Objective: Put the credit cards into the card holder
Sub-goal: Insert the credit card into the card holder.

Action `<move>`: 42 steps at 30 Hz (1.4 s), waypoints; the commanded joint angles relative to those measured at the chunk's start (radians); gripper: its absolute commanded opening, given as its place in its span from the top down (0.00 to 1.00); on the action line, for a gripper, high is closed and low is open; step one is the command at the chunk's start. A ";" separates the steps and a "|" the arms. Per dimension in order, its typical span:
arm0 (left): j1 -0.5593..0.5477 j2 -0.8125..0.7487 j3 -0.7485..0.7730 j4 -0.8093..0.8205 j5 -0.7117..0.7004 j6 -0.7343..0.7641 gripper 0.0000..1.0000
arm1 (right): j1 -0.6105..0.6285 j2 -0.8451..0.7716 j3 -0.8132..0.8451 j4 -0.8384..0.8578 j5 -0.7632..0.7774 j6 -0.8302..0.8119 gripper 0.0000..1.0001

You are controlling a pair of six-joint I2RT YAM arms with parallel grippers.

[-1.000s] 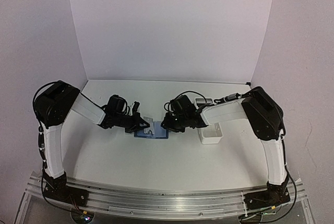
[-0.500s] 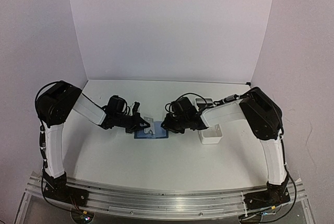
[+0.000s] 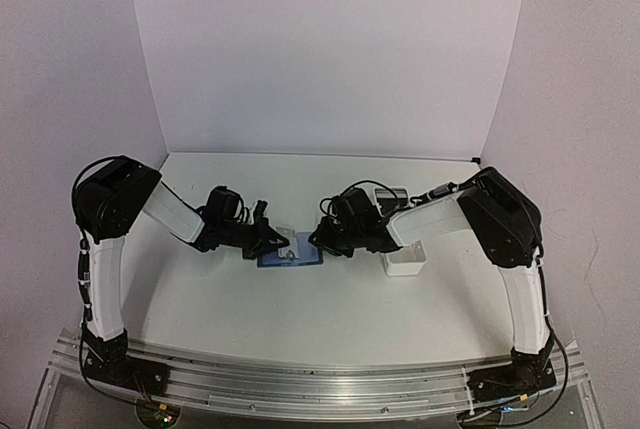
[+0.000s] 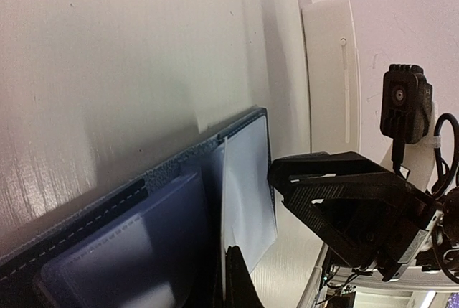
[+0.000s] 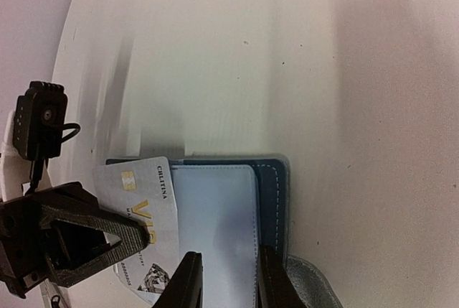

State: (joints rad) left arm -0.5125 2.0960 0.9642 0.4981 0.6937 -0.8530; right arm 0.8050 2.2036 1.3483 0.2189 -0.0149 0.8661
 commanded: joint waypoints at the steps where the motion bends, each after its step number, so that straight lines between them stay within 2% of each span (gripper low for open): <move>1: -0.010 0.038 -0.020 -0.022 0.014 -0.029 1.00 | 0.012 0.026 -0.032 -0.037 -0.057 0.027 0.77; 11: 0.023 0.043 -0.034 -0.131 0.047 -0.174 1.00 | 0.011 0.023 -0.052 -0.020 -0.060 0.044 0.77; 19: 0.015 0.099 0.029 -0.192 0.081 -0.171 1.00 | 0.012 0.038 -0.041 -0.013 -0.072 0.042 0.77; 27: 0.029 0.100 0.013 -0.220 0.083 -0.210 1.00 | 0.012 0.035 -0.055 -0.012 -0.075 0.043 0.78; 36: 0.058 0.041 0.030 -0.425 0.064 -0.213 1.00 | 0.012 0.038 -0.051 -0.012 -0.075 0.037 0.78; 42: 0.057 0.041 0.029 -0.443 0.056 -0.219 1.00 | 0.011 0.042 -0.045 -0.011 -0.081 0.028 0.78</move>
State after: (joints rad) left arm -0.4693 2.1096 1.0283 0.2846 0.8351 -1.0289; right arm 0.8028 2.2053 1.3216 0.2773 -0.0496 0.8950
